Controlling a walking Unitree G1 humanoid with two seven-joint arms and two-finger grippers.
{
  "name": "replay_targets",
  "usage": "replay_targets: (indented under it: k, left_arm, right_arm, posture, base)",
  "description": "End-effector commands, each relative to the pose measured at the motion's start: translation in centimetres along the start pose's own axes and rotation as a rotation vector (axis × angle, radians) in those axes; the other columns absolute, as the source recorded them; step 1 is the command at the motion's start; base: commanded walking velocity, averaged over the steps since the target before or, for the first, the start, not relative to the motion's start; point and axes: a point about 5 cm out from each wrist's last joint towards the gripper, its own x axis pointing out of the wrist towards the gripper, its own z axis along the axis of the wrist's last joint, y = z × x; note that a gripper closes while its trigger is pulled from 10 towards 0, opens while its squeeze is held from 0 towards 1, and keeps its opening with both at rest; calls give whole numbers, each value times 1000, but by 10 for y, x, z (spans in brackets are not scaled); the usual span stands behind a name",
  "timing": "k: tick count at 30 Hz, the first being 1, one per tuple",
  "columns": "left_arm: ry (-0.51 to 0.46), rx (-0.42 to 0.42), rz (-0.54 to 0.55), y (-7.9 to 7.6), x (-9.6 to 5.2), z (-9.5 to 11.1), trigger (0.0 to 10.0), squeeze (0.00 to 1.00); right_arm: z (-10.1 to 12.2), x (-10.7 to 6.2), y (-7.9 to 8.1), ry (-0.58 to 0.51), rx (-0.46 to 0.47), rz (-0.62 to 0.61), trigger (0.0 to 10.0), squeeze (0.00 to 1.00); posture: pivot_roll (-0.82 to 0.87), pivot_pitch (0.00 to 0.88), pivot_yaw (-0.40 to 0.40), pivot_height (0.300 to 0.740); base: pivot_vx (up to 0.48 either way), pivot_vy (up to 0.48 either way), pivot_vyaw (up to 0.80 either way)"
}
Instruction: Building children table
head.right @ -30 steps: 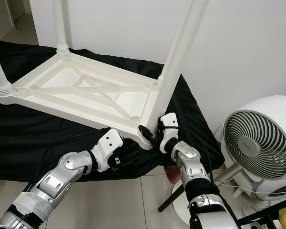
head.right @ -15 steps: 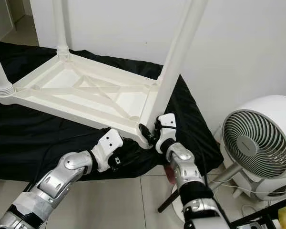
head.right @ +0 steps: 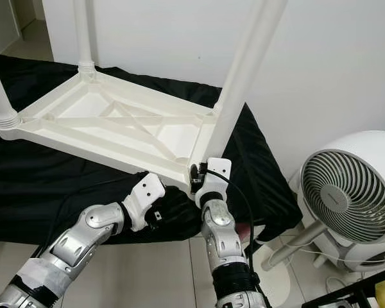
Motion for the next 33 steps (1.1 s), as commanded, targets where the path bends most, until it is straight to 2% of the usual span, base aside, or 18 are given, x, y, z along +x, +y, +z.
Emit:
replay_targets:
  k: [1,2,3,8,13,14,15,16,23,29,32,33]
  left_arm:
    - [1,-3,-109,-7,2,0,10000,0]
    - [2,-2,-111,-8,2,0,10000,0]
    - [2,-1,-110,-7,2,0,10000,0]
    - [1,0,-105,-5,2,1,10000,0]
    - [-11,0,-81,-4,2,1,10000,0]
    - [-16,2,-61,-3,2,1,10000,0]
    - [-20,5,-47,-2,3,0,10000,0]
    - [-22,4,-36,-2,3,0,10000,0]
    - [-28,5,28,0,3,-6,10000,0]
    - [-29,9,40,1,3,-6,10000,0]
    - [-90,14,185,11,-2,-4,10000,0]
    - [-90,14,185,11,-2,-4,10000,0]
  right_arm:
    - [-14,-4,-15,75,5,-56,10000,0]
    - [-13,-5,-15,67,3,-47,10000,31]
    - [-10,-5,-15,49,10,-37,10000,1000]
    - [-4,-6,-15,18,11,-43,10000,1000]
    - [-2,-7,-22,-19,-25,12,10000,1000]
    - [-3,-9,-24,-43,-51,47,10000,588]
    - [-3,-10,-25,-60,-71,73,10000,588]
    - [-4,-13,-26,-85,-93,101,10000,0]
    - [-15,-27,-29,-115,-102,190,10000,0]
    - [-16,-28,-29,-119,-97,204,10000,0]
    - [-14,-32,-35,-148,-102,279,10000,0]
    - [-14,-32,-35,-148,-102,279,10000,0]
  posture:
    - [92,0,-165,740]
    - [92,0,-165,740]
    - [93,0,-166,740]
    - [93,0,-166,740]
    - [93,0,-166,740]
    - [95,0,-168,740]
    - [96,0,-169,740]
    - [96,0,-169,740]
    - [100,0,-174,740]
    - [100,0,-174,740]
    - [98,0,-167,740]
    - [98,0,-167,740]
  base:
    - [0,0,0]
    - [0,0,0]
    - [0,0,0]
    - [0,0,0]
    - [0,0,0]
    - [0,0,0]
    - [0,0,0]
    - [0,0,0]
    - [0,0,0]
    - [0,0,0]
    - [0,0,0]
    - [0,0,0]
